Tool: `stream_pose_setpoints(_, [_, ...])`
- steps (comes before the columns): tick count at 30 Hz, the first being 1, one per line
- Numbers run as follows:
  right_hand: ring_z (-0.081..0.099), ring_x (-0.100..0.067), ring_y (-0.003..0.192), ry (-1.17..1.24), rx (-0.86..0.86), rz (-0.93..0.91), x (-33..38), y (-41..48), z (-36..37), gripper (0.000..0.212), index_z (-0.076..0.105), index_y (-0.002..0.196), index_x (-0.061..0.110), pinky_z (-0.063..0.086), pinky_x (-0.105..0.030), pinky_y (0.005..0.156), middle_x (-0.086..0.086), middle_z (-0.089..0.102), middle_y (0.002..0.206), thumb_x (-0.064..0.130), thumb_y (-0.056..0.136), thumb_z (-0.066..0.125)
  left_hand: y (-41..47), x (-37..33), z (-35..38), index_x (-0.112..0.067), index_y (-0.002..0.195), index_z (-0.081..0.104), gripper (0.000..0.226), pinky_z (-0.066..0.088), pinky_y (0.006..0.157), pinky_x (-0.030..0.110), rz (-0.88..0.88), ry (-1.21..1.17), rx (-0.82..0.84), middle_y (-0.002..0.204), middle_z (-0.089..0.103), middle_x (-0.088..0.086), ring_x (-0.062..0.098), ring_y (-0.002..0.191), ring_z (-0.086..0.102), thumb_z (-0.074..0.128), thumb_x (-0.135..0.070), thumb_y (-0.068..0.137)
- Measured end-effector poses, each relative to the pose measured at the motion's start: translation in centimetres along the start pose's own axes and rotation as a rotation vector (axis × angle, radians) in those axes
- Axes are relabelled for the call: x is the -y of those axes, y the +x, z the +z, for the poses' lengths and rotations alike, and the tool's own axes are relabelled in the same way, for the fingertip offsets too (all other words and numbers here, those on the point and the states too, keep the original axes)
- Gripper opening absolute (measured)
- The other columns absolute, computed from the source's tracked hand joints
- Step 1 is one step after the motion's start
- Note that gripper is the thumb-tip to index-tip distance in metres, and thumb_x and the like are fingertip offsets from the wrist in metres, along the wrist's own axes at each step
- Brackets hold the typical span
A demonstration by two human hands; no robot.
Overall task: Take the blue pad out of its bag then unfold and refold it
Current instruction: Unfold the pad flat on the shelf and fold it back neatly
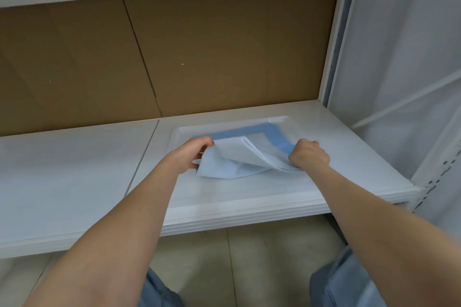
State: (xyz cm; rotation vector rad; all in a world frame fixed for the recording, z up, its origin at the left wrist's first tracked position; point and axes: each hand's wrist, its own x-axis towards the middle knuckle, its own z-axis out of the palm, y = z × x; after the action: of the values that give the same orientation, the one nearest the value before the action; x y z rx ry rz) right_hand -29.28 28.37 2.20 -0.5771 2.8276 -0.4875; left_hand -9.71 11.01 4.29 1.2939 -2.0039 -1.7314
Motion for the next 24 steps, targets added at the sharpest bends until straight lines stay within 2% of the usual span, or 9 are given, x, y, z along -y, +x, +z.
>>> stream_pose_setpoints(4, [0.036,-0.029,0.124,-0.250,-0.117,-0.140,0.9,-0.4,0.3,0.038,0.052,0.128,0.013,0.037,-0.035,0.095,-0.010,0.039,0.133,0.020,0.090,0.052,0.0,0.5,0.8,-0.013,0.085,0.063,0.037,0.041,0.084,0.033,-0.080,0.021,-0.179,0.093,0.062,0.006,0.023,0.087,0.053,0.035,-0.034,0.095])
stream_pose_setpoints(6, [0.041,-0.029,0.122,-0.166,-0.159,-0.227,1.3,0.2,0.3,0.037,0.049,0.129,0.012,0.038,-0.036,0.095,-0.010,0.046,0.131,0.024,0.095,0.046,0.1,0.7,1.0,-0.012,0.072,0.069,0.057,0.040,0.086,0.033,-0.108,0.074,-0.134,0.089,0.065,0.003,0.022,0.087,0.052,0.027,-0.040,0.098])
stream_pose_setpoints(8, [0.045,-0.029,0.120,-0.049,-0.112,-0.276,1.7,0.9,0.3,0.040,0.045,0.133,0.015,0.037,-0.039,0.097,-0.009,0.053,0.128,0.035,0.098,0.039,0.6,0.8,1.3,-0.013,0.067,0.069,0.056,0.038,0.085,0.033,-0.122,0.170,-0.111,0.087,0.066,0.000,0.019,0.085,0.053,0.033,-0.042,0.099])
stream_pose_setpoints(11, [0.043,-0.029,0.123,-0.013,0.008,-0.253,1.9,1.7,0.7,0.047,0.044,0.136,0.019,0.036,-0.041,0.100,-0.008,0.049,0.131,0.045,0.098,0.037,2.0,1.1,1.4,-0.009,0.096,0.065,0.027,0.039,0.078,0.032,-0.089,0.396,-0.215,0.105,0.061,0.006,0.023,0.095,0.056,0.057,-0.035,0.091])
stream_pose_setpoints(14, [0.041,-0.033,0.123,0.054,0.027,-0.173,1.5,2.6,1.1,0.053,0.040,0.139,0.015,0.037,-0.042,0.101,-0.013,0.039,0.134,0.047,0.097,0.041,2.6,1.5,1.3,-0.006,0.124,0.050,0.052,0.045,0.077,0.034,-0.134,0.551,-0.255,0.129,0.050,0.012,0.029,0.121,0.048,0.062,-0.041,0.087])
stream_pose_setpoints(17, [0.046,-0.035,0.121,0.163,0.095,-0.086,0.9,3.6,1.7,0.057,0.039,0.138,0.012,0.038,-0.041,0.101,-0.015,0.042,0.136,0.049,0.096,0.039,3.3,2.2,1.4,-0.006,0.122,0.049,0.057,0.053,0.078,0.037,-0.164,0.512,-0.250,0.125,0.054,0.014,0.030,0.123,0.046,0.068,-0.041,0.081])
stream_pose_setpoints(19, [0.047,-0.035,0.121,0.238,0.101,-0.061,0.8,4.2,2.0,0.058,0.042,0.135,0.010,0.038,-0.042,0.100,-0.016,0.046,0.135,0.052,0.095,0.035,4.3,2.4,1.7,-0.006,0.129,0.046,0.060,0.050,0.092,0.037,-0.119,0.418,-0.263,0.130,0.052,0.012,0.030,0.122,0.048,0.072,-0.031,0.081])
stream_pose_setpoints(21, [0.048,-0.034,0.120,0.318,0.099,-0.033,0.8,4.7,2.2,0.062,0.042,0.133,0.008,0.038,-0.041,0.100,-0.015,0.048,0.134,0.056,0.095,0.034,5.0,2.4,2.4,-0.011,0.136,0.042,0.059,0.044,0.094,0.030,-0.036,0.274,-0.293,0.125,0.051,0.011,0.027,0.112,0.052,0.068,-0.011,0.083])
stream_pose_setpoints(24, [0.054,-0.031,0.108,0.487,0.116,-0.009,0.6,5.1,2.3,0.054,0.050,0.125,0.008,0.042,-0.038,0.092,-0.011,0.055,0.120,0.051,0.091,0.050,5.5,2.2,3.0,-0.017,0.117,0.058,0.043,0.045,0.066,0.024,0.133,0.150,-0.371,0.099,0.054,0.007,0.019,0.071,0.051,0.053,0.007,0.082])
